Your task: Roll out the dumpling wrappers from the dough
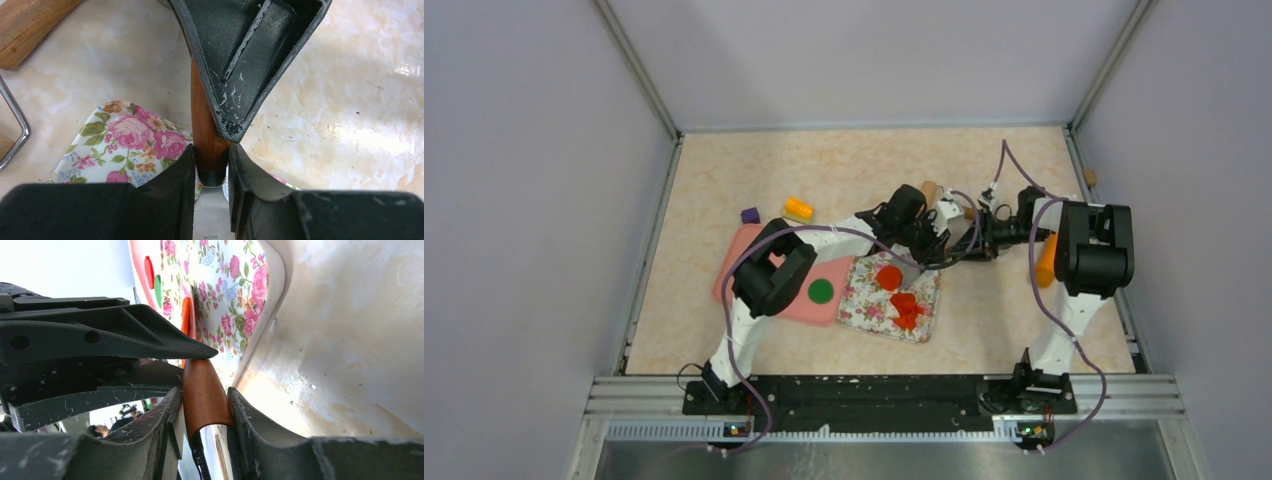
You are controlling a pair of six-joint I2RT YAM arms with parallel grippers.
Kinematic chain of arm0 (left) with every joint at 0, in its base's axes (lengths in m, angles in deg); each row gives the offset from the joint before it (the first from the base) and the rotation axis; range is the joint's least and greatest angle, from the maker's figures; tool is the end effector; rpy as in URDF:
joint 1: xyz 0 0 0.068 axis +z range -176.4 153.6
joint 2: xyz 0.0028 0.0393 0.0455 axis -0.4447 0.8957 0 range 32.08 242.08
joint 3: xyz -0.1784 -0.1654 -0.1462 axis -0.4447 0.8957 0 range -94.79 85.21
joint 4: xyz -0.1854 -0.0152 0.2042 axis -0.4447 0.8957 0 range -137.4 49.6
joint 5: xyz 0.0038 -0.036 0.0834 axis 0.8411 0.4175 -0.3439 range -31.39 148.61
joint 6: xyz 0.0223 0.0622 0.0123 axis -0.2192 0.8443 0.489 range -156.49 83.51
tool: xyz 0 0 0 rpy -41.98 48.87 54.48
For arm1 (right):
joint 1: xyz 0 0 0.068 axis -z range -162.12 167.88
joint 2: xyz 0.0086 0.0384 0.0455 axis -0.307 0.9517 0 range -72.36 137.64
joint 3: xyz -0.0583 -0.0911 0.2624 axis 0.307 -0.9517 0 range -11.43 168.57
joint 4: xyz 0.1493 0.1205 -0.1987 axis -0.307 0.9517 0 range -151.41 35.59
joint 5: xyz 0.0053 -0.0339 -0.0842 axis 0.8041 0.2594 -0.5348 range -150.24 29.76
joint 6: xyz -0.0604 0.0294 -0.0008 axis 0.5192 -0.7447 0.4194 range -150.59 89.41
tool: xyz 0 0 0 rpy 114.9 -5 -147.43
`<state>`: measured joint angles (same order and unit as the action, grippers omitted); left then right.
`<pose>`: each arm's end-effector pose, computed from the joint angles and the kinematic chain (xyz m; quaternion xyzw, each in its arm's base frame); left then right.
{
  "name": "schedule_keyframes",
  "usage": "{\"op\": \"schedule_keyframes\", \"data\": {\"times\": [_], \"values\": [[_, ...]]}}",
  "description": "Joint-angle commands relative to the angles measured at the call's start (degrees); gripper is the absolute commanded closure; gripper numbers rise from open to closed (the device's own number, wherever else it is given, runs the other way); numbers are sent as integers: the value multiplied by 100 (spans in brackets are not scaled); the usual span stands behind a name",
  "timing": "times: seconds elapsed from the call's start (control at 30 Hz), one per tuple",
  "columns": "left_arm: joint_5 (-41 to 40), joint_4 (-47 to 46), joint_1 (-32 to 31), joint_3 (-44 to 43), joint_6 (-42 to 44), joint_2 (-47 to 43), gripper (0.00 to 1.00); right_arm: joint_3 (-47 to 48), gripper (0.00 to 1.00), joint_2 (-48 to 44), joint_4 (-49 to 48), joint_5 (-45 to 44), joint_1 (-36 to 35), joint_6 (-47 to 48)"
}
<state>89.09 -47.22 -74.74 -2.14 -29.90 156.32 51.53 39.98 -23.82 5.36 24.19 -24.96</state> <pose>0.3223 -0.4031 0.1601 0.5022 0.7124 -0.3731 0.3179 0.3482 0.0106 0.1134 -0.0094 0.8404 0.5362 0.0785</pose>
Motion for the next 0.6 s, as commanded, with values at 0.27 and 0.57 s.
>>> {"op": "schedule_keyframes", "data": {"times": [0.27, 0.57], "values": [[100, -265, -86, -11, -115, 12, 100, -88, 63, -5, -512, 396, -59, -328], [-78, -272, -80, 39, -54, 38, 100, -73, 63, 156, -843, 526, -59, -685]]}}
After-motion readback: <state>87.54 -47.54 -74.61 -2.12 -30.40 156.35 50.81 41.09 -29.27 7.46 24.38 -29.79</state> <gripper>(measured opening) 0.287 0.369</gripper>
